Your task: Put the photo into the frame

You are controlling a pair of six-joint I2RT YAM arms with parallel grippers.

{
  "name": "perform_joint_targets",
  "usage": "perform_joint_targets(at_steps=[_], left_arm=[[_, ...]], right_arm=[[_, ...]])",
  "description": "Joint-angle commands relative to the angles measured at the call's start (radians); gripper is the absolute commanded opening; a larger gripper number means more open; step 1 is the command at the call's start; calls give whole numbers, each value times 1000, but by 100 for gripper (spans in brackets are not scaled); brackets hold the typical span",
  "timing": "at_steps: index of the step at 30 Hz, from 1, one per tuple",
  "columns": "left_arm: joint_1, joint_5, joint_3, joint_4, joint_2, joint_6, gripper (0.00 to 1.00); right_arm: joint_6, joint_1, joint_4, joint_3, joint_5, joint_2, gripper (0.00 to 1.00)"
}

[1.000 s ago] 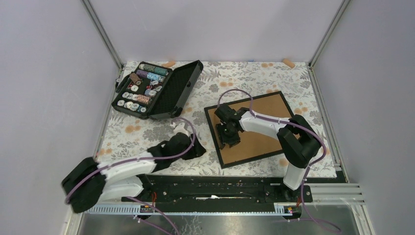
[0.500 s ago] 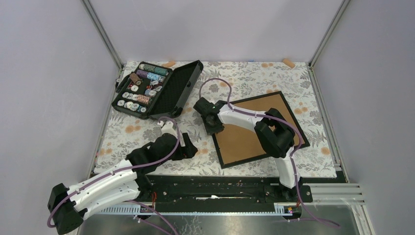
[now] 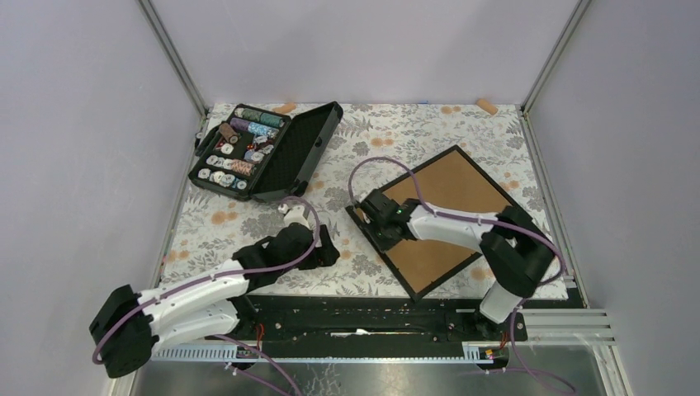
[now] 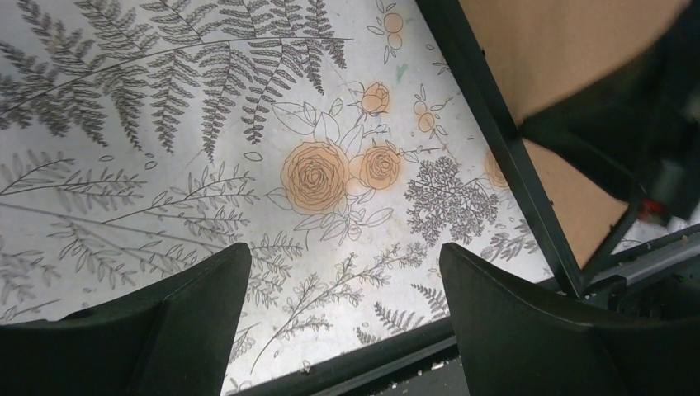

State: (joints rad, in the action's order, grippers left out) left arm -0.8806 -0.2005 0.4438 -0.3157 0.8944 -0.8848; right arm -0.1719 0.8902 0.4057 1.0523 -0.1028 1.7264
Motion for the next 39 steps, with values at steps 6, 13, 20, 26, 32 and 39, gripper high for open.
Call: perform_joint_targets(at_steps=[6, 13, 20, 26, 32, 39], left_arm=[[1, 112, 61, 312, 292, -25, 83], [1, -82, 60, 368, 361, -231, 76], [5, -107, 150, 391, 556, -346, 66], [4, -91, 101, 525, 630, -371, 54], [3, -109, 129, 456, 649, -360, 45], [3, -99, 103, 499, 689, -349, 44]], right_arm=[[-59, 15, 33, -144, 79, -208, 42], [-247, 9, 110, -3, -104, -240, 64], [-203, -55, 148, 140, -19, -57, 40], [-196, -71, 110, 188, 101, 60, 27], [-183, -70, 101, 204, 147, 128, 22], [-195, -71, 110, 225, 108, 145, 22]])
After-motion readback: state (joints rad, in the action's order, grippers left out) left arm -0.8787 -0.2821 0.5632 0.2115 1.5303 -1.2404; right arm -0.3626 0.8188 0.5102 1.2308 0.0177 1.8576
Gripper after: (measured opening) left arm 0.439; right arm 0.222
